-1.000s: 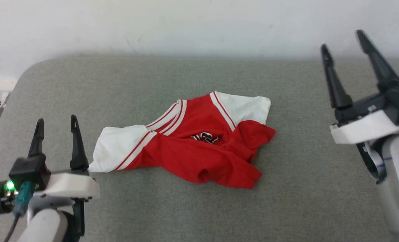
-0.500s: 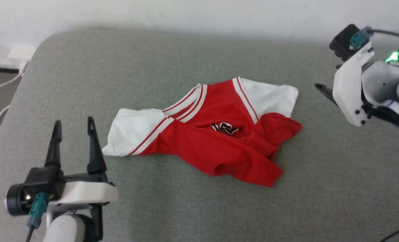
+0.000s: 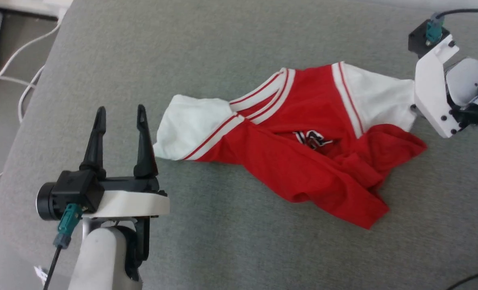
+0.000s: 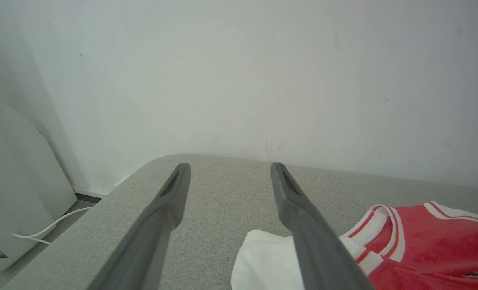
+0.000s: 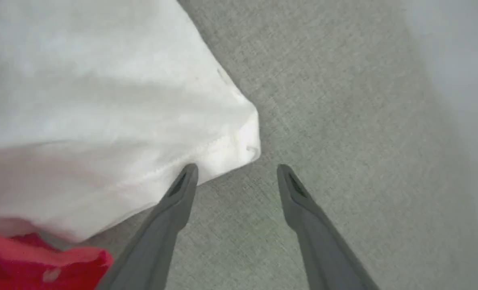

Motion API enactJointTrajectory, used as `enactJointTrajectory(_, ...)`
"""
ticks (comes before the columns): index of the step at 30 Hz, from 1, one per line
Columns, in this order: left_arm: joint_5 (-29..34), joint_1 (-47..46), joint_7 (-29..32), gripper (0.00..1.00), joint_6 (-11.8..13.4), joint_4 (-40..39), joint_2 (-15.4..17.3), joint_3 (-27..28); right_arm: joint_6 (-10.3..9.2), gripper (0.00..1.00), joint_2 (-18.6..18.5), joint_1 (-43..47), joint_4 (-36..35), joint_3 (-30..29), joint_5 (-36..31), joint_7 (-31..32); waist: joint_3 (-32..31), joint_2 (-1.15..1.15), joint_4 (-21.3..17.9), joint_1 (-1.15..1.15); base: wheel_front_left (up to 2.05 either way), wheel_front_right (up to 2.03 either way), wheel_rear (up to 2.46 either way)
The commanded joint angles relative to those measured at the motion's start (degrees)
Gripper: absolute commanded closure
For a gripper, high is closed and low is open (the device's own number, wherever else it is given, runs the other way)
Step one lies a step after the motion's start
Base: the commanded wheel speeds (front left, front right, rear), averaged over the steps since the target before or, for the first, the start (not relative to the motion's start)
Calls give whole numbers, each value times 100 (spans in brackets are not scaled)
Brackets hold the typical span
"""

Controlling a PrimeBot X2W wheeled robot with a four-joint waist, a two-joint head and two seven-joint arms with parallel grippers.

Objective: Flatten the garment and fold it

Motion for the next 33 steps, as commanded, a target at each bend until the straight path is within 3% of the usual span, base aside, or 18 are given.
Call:
enactJointTrajectory(1,56,-83,-27,0,-37,22,-34,47,-4,0,40,98,79,120,70,-67,339,0,348,-2,0,0,0)
enactJointTrajectory(8,111,-120,-27,0,-114,54,-76,195,-4,0,59,409,169,570,326,-278,371,0,316,-2,0,0,0)
enactJointTrajectory(9,118,-117,-27,0,-118,63,-78,215,-4,59,57,417,156,596,361,-320,358,0,292,-2,0,0,0)
enactJointTrajectory(10,128,-111,-27,0,-121,81,-80,236,-4,99,55,410,146,616,383,-393,331,0,263,-2,0,0,0)
enactJointTrajectory(17,202,54,-27,0,-147,191,-82,423,-4,100,80,303,-10,681,487,-1229,-78,0,-40,-2,0,0,0)
enactJointTrajectory(21,309,260,-27,0,-201,221,-83,599,-4,100,-112,345,-362,715,528,-1863,-465,0,-288,-2,0,0,0)
enactJointTrajectory(27,432,560,-27,0,-287,192,-81,833,-4,100,-814,653,-1142,733,765,-2541,-834,0,-676,-2,0,0,0)
enactJointTrajectory(33,533,694,-27,0,-360,174,-79,965,-4,100,-1566,1286,-1653,726,1124,-2726,-1019,0,-983,-2,0,0,0)
